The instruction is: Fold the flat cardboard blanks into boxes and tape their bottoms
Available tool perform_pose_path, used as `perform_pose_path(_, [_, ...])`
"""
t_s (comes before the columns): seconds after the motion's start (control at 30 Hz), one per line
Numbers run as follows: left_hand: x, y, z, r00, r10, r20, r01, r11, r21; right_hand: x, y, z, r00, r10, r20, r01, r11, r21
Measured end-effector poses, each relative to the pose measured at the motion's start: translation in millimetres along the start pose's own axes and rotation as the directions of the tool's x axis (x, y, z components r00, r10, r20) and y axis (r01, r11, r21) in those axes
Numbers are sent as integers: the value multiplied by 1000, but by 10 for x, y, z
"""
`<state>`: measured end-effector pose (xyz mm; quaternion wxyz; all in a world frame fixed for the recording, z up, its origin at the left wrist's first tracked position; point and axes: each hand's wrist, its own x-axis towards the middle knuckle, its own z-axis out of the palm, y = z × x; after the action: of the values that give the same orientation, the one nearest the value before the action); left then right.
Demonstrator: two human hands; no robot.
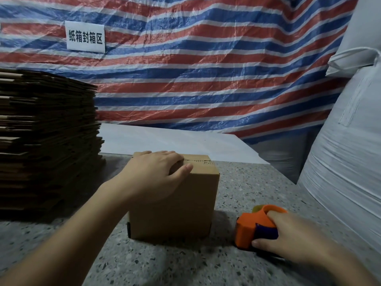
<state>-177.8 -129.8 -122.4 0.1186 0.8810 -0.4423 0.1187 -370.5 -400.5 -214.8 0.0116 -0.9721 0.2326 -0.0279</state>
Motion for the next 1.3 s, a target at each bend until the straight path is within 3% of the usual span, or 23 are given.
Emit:
perform_pose_path(0.1, [-2,-16,-10,1000,-6,11,6,1000,-7,14,-4,29,997,20,-71,-16,999,46])
perform_pose_path(0.2, [14,-38,-6,1000,7,7,-7,1000,-11,46,-61,-75,982,81,-172,-37,968,247])
perform_pose_path(0.37, [61,-94,-4,999,37,13,-37,998,-50,144,-209,-468,905,226,-361,47,790,611])
perform_pose_path(0.43, [70,-113,0,999,42,9,-42,997,-65,150,-280,-697,886,260,-383,143,633,761])
perform_pose_path(0.5, [78,-130,-1,999,52,-5,-52,996,-71,161,-333,-911,885,283,-371,239,409,881])
perform_pose_path(0.6, [102,-169,-14,998,65,4,-64,995,-82,239,-507,-1206,893,198,-403,391,98,915])
perform_pose_path(0.7, [124,-208,-13,997,73,15,-71,993,-92,478,-770,-1395,905,23,-424,417,-231,879])
perform_pose_path(0.77, [130,-217,-12,997,78,7,-78,993,-87,629,-1008,-1455,919,-68,-388,330,-403,853])
perform_pose_path(1.0, [127,-211,-87,996,80,30,-74,984,-165,940,-1588,-1407,929,-217,-298,154,-507,848])
perform_pose_path(1.13, [132,-239,-152,997,-22,71,48,922,-385,1035,-1603,-1307,895,-277,-349,175,-500,848])
perform_pose_path(1.3, [172,-329,-157,986,-159,39,152,801,-580,1131,-1563,-1222,900,-245,-360,230,-436,870])
